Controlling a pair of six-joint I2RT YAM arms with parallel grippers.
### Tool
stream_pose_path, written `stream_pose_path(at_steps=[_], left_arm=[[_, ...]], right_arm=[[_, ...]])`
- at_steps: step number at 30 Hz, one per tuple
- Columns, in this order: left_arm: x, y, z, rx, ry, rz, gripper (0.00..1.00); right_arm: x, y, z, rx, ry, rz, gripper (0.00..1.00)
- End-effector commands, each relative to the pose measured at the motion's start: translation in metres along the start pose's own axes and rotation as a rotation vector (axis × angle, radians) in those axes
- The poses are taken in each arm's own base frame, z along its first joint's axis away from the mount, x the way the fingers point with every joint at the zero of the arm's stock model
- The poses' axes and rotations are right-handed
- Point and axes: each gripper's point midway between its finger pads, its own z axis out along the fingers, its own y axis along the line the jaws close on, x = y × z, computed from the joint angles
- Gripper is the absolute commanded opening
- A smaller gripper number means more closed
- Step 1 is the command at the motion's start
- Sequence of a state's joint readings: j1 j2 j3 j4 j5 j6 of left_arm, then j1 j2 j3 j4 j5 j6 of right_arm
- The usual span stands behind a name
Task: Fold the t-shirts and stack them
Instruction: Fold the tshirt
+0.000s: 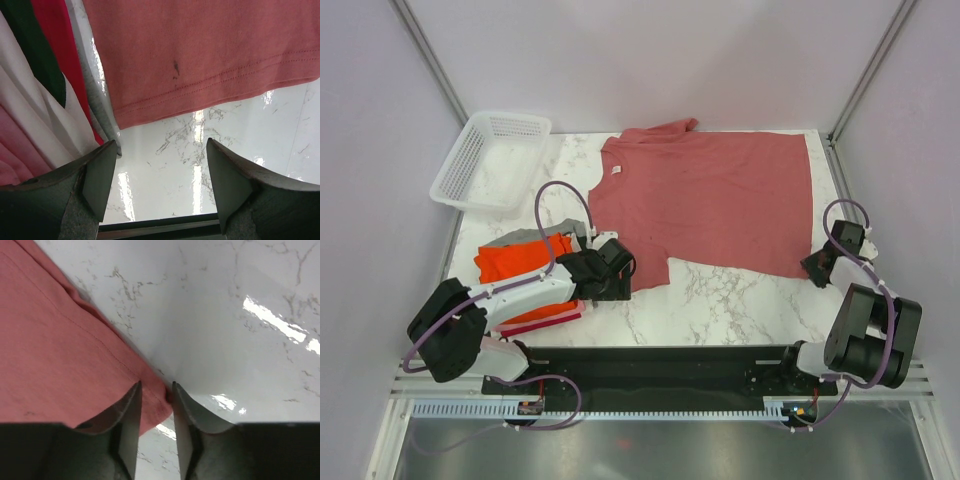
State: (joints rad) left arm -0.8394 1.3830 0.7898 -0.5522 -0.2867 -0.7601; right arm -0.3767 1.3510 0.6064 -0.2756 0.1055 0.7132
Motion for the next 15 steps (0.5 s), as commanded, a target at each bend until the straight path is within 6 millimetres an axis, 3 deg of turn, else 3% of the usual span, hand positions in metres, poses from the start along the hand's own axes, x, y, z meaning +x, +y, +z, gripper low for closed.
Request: stream_pose_path(at_steps=[1, 6, 8, 15], left_arm=[[-0.012, 0.0, -0.003, -0.017, -0.037, 0.026, 0.8], [-0.011, -0.001, -0.003, -0.015, -0.034, 0.025, 0.8], [-0.011, 0.0, -0.002, -0.018, -0.03, 0.023, 0.8], [-0.005, 0.002, -0.003, -0.029, 0.002, 0.025, 0.8]], right_arm=[[0.018, -0.002, 0.009, 0.012, 0.057, 0.009, 0.35], [0.019, 0.005, 0.009, -0.014, 0.068, 0.008, 0.07], [0.017, 0.008, 0.006, -0.026, 0.064, 0.007, 0.0], [0.0, 0.011, -0.013, -0.045, -0.005, -0.004, 0.0]])
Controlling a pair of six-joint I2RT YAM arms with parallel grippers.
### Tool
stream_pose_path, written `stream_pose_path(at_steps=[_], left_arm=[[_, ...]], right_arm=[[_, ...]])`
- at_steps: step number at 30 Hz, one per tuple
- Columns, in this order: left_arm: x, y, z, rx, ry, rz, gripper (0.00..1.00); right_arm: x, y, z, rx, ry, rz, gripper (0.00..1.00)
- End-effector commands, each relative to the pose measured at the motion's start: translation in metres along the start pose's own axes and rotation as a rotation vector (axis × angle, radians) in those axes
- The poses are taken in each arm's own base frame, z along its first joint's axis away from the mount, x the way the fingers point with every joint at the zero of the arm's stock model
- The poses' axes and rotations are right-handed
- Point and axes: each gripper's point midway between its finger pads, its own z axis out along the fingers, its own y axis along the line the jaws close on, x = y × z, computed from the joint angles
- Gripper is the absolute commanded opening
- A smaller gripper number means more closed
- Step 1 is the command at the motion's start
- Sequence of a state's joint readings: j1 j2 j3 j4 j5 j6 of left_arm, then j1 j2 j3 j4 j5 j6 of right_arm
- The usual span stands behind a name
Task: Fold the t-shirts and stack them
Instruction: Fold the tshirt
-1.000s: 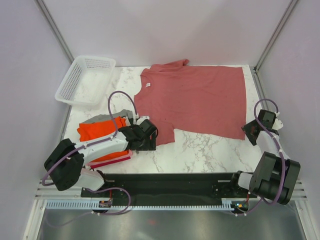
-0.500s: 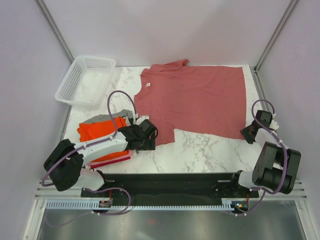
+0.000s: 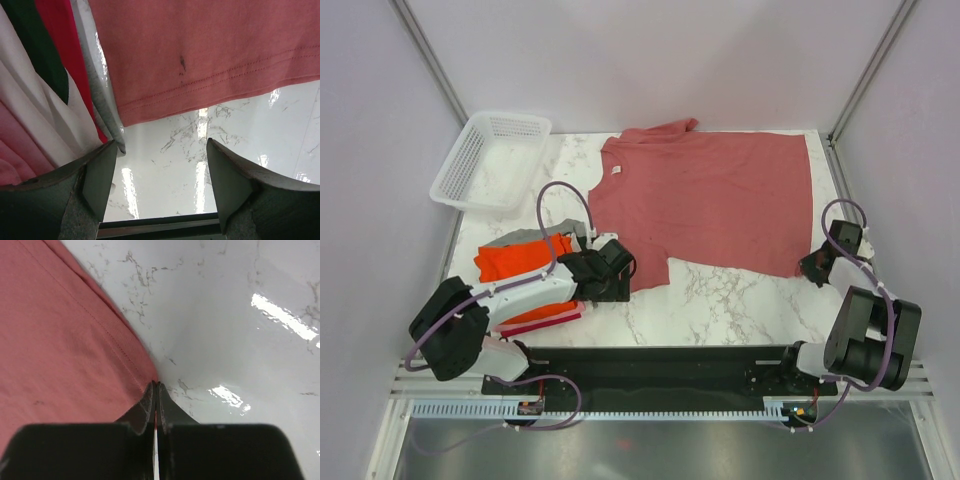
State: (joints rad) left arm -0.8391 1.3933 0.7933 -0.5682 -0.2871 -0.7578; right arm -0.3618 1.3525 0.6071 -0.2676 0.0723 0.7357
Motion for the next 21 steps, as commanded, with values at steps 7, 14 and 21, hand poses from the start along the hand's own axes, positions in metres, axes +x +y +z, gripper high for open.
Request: stream_pose_path(at_steps=[7, 14, 21], left_arm=[[0.0, 0.008, 0.007, -0.064, 0.017, 0.018, 0.74], [-0.005, 0.004, 0.019, -0.111, 0.019, 0.006, 0.62], [-0.005, 0.009, 0.03, -0.165, 0.023, 0.008, 0.61]], right_arm=[[-0.014, 0.012, -0.025, -0.061, -0.061, -0.02, 0.0], [-0.015, 0.014, -0.033, -0.09, -0.076, -0.053, 0.0], [-0.01, 0.012, -0.034, -0.1, -0.067, -0.068, 0.0]])
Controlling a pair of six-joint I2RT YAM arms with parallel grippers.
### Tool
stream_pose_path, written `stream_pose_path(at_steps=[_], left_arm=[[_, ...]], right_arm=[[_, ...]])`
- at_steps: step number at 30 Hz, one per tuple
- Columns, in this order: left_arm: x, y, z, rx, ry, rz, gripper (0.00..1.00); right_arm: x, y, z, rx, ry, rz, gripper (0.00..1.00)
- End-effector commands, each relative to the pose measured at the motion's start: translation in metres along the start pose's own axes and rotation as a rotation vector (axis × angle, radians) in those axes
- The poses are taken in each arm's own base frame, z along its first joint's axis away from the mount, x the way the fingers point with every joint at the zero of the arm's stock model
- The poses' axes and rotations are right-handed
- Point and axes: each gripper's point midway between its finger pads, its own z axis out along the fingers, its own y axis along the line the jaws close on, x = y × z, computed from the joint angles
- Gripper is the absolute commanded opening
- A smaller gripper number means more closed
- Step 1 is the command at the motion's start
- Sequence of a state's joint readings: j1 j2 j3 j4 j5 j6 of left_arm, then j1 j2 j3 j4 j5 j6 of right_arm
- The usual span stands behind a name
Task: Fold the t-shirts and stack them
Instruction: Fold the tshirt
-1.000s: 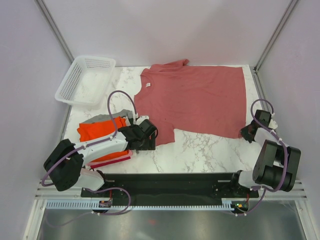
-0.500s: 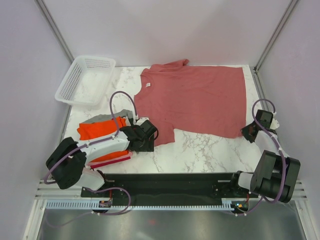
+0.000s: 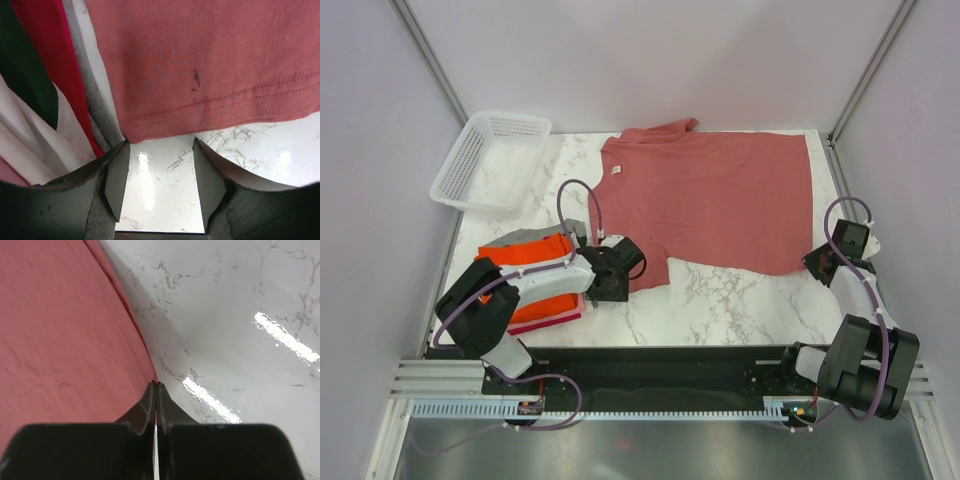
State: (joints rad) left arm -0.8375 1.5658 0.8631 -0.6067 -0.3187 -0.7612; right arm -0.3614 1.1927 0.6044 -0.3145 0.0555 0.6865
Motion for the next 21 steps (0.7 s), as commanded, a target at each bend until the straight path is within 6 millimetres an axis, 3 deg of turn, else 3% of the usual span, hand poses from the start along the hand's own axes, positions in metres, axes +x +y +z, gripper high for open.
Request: stream_pose_path(at_steps=[1, 13, 17, 21], left_arm=[[-0.013, 0.003, 0.005, -0.052, -0.049, -0.034, 0.61], [-0.017, 0.02, 0.005, -0.07, -0.044, -0.085, 0.59], [-0.02, 0.027, 0.007, -0.08, -0.039, -0.097, 0.49], [-0.016, 0.032, 0.014, -0.085, -0.014, -0.103, 0.47]], right_arm=[[0.003, 0.002, -0.003, -0.019, 0.006, -0.025, 0.0], [0.005, 0.003, -0.002, -0.026, 0.02, -0.031, 0.0], [0.006, 0.003, -0.001, -0.028, 0.023, -0.03, 0.0], [0.006, 0.003, -0.002, -0.03, 0.02, -0.034, 0.0]])
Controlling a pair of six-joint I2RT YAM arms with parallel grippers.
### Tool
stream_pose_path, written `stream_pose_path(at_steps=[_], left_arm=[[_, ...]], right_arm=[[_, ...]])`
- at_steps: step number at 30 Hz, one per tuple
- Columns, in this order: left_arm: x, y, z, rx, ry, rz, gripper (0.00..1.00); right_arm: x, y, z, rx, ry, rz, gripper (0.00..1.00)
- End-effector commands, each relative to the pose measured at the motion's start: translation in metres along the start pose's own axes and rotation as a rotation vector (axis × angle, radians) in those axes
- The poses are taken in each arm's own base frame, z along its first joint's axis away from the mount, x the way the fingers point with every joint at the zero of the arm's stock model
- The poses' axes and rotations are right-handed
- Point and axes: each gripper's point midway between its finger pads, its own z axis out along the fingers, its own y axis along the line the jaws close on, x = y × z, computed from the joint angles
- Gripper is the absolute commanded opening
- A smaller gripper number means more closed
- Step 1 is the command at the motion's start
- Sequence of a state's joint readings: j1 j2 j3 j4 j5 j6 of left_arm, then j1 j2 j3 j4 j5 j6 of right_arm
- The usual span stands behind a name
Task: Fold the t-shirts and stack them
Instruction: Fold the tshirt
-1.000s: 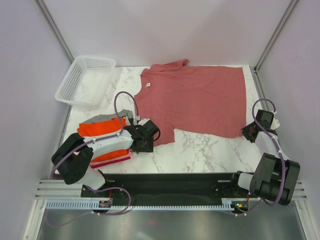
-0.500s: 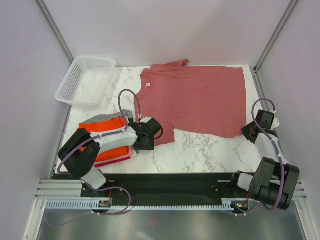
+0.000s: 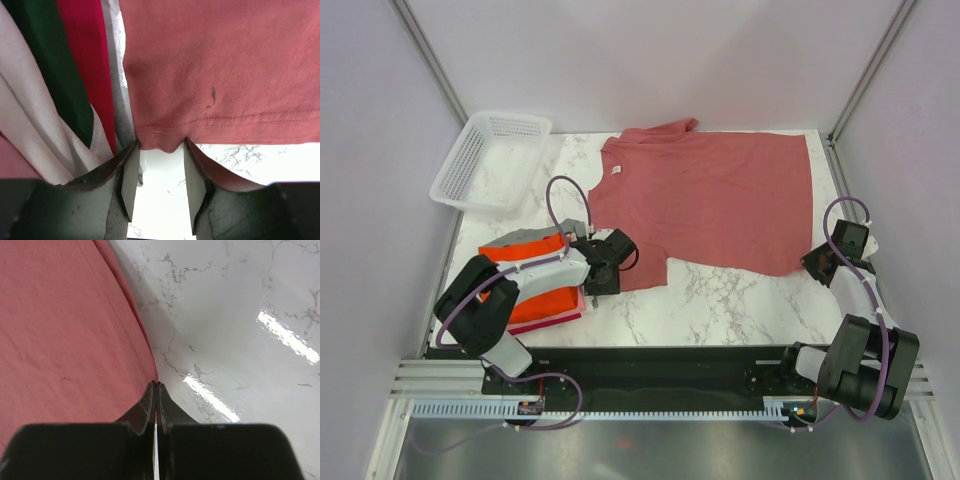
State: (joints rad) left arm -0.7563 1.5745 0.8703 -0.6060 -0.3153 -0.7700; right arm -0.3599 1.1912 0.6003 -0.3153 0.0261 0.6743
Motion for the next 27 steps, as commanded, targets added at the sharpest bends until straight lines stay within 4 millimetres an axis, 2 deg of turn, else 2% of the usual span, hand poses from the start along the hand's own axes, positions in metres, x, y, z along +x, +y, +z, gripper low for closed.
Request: stream_pose_path(at_steps=[1, 3, 5, 6, 11, 15, 19, 23, 27], left_arm=[[-0.002, 0.017, 0.009, -0.052, -0.016, -0.017, 0.45], [-0.001, 0.013, 0.011, -0.025, -0.004, -0.021, 0.36], [0.002, 0.012, 0.013, -0.02, 0.007, -0.021, 0.07], [0.001, 0.012, 0.013, -0.019, 0.006, -0.027, 0.02], [-0.01, 0.004, 0.006, 0.011, -0.022, -0.019, 0.02], [-0.023, -0.011, -0.011, 0.091, -0.042, -0.023, 0.02], [-0.044, -0.021, -0.039, 0.152, -0.095, -0.03, 0.02], [-0.056, -0.019, -0.065, 0.178, -0.141, -0.039, 0.02], [-0.061, -0.013, -0.077, 0.169, -0.16, -0.043, 0.02]], right_arm=[[-0.001, 0.001, -0.003, -0.012, -0.008, -0.021, 0.0], [-0.001, 0.001, -0.003, -0.008, -0.011, -0.021, 0.0], [-0.001, 0.001, -0.003, -0.011, -0.01, -0.019, 0.0], [-0.001, 0.002, -0.003, -0.014, -0.008, -0.017, 0.0], [-0.003, 0.007, -0.007, -0.036, -0.007, -0.034, 0.0], [-0.009, 0.012, -0.013, -0.05, -0.021, -0.04, 0.0], [-0.02, 0.021, -0.021, -0.069, -0.047, -0.037, 0.0], [-0.023, 0.029, -0.024, -0.093, -0.034, -0.041, 0.0], [-0.021, 0.031, -0.023, -0.098, -0.013, -0.046, 0.0]])
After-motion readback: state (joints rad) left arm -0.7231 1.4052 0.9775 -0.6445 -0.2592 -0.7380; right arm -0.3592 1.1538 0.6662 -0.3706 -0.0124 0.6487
